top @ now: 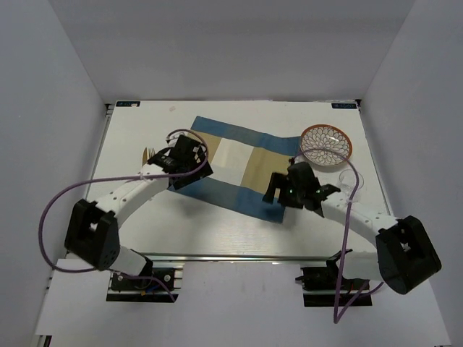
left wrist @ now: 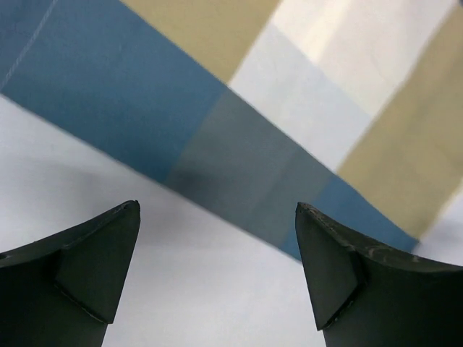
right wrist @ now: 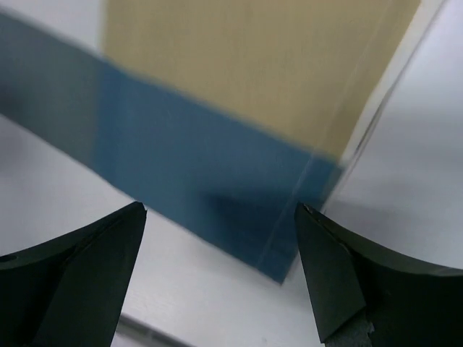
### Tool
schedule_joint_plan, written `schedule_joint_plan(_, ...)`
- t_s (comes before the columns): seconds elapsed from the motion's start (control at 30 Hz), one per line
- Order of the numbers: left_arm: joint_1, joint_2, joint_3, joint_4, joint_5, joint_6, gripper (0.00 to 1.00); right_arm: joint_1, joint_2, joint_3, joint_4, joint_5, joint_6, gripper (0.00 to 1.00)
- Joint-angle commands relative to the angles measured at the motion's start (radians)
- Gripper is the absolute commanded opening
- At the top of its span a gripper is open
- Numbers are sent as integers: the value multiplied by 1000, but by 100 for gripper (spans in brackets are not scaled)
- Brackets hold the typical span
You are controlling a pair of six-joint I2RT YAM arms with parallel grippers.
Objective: Set the dinner table for one person
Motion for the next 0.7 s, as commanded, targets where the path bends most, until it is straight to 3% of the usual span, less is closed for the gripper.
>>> schedule_joint_plan(0.0, 9, 173, 124, 21, -79, 76, 98, 56, -33, -105, 221, -168, 113, 89)
schedule_joint_plan(0.17, 19, 431, 376, -71, -131, 133, 98, 116, -7, -160, 191, -42, 162, 89)
schedule_joint_plan(0.33, 19, 730, 592, -313, -148, 22, 98, 79, 184, -53, 124, 36, 127, 89)
schedule_joint_plan(0.47, 19, 756, 515, -328, -128, -58, 98, 7, 437, 140, 44, -1, 69, 89)
schedule_joint_plan(0.6, 19, 665, 357, -228, -116, -68, 98, -42, 525, 267, -92, 109, 43, 89)
schedule_joint_plan(0.67, 19, 645, 356, -222, -117, -28, 98, -70, 521, 318, -126, 149, 36, 89)
